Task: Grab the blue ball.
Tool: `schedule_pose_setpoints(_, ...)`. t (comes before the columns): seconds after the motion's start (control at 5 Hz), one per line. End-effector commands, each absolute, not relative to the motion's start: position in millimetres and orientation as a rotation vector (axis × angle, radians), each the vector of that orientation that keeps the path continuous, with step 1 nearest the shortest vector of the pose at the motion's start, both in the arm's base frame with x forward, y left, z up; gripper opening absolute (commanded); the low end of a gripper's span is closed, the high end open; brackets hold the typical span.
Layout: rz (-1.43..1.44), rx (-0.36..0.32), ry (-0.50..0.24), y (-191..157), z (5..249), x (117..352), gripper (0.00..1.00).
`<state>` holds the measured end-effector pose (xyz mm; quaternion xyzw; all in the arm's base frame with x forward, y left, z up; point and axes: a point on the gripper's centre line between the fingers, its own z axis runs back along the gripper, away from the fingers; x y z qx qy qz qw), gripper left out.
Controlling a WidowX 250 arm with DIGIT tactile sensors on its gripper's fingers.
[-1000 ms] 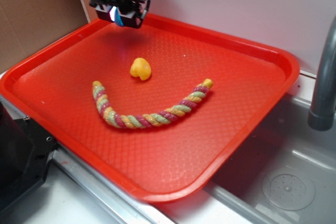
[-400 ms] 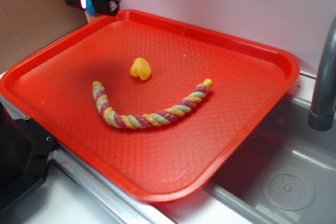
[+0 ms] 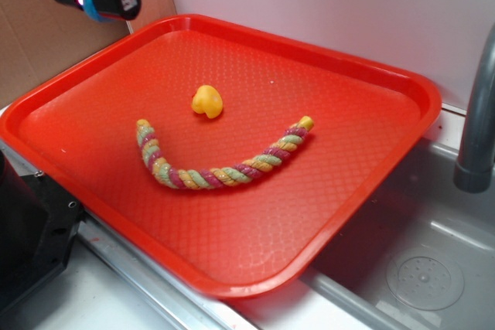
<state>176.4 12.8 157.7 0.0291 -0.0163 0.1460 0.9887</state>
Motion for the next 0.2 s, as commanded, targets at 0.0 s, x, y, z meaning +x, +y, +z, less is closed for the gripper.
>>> schedule_pose_setpoints(0.0,0.256,0.083,-0.111,16.1,180.6,174.8,0.00)
